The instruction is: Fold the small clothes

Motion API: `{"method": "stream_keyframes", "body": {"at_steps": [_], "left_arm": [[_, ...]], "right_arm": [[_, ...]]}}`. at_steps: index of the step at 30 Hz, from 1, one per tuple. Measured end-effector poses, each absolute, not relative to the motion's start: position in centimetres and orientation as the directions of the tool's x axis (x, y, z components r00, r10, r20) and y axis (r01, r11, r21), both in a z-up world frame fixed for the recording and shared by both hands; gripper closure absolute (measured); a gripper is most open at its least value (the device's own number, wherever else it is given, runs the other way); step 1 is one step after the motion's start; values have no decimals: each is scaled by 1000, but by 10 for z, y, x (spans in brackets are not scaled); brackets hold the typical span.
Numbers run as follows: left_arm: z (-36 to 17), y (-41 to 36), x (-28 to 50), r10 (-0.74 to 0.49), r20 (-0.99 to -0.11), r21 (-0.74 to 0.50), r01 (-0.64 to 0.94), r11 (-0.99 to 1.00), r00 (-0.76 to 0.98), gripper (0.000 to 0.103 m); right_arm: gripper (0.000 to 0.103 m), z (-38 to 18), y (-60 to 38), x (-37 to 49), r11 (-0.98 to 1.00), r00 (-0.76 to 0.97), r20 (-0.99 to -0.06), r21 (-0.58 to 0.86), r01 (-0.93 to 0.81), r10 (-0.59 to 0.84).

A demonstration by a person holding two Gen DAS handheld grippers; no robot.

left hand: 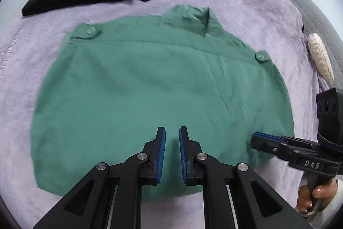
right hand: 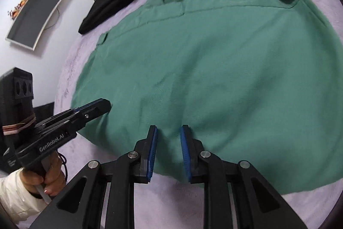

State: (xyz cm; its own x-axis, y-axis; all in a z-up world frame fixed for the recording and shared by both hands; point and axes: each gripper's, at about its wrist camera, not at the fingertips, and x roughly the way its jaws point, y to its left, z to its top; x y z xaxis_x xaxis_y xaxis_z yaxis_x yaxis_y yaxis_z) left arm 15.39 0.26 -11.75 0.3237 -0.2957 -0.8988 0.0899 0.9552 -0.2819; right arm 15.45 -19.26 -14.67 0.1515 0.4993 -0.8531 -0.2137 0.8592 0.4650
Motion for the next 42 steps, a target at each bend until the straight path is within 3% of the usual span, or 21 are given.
{"method": "stream_keyframes", "body": {"at_steps": [2, 3, 4, 8, 12, 17, 21, 24, 26, 31, 38, 42], "left_arm": [[-137, -12, 152, -250, -922, -231, 99, 968, 297, 88], [-149, -9, 154, -226, -931, -209, 87, 974, 287, 88], [-155, -1, 154, -236, -928, -223, 77, 972, 287, 89], [-158, 51, 161, -132, -939, -141, -8, 990, 317, 89], [-146, 107, 170, -88, -945, -143, -157, 977, 314, 89], [-112, 128, 196, -17, -911, -104, -189, 977, 413, 89], [-118, 123, 237, 5, -903, -85, -190, 978, 430, 89], [-133, 114, 262, 35, -903, -50, -184, 982, 428, 89], [-151, 110, 276, 94, -912, 10, -207, 978, 398, 89], [-173, 127, 277, 47, -922, -55, -252, 966, 383, 89], [-151, 167, 265, 99, -932, -16, -312, 950, 348, 88], [-125, 172, 224, 88, -923, 1, -227, 974, 375, 88]], "right_arm": [[86, -156, -205, 160, 869, 153, -862, 453, -198, 484], [99, -157, -216, 161, 877, 165, -866, 441, -190, 471], [103, -156, -232, 163, 889, 181, -875, 419, -183, 450], [103, -153, -292, 172, 943, 242, -911, 319, -95, 333], [102, -135, -353, 184, 921, 327, -896, 361, 147, 299], [99, -107, -344, 214, 937, 399, -872, 339, 79, 282], [99, -108, -321, 252, 952, 417, -871, 304, 41, 260], [99, -130, -331, 267, 956, 416, -888, 268, 120, 197], [101, -152, -355, 272, 930, 392, -897, 303, 206, 206], [103, -177, -392, 269, 791, 440, -829, 510, 338, 346], [99, -146, -387, 256, 830, 408, -856, 460, 316, 319], [99, -125, -352, 221, 875, 367, -857, 448, 186, 360]]}}
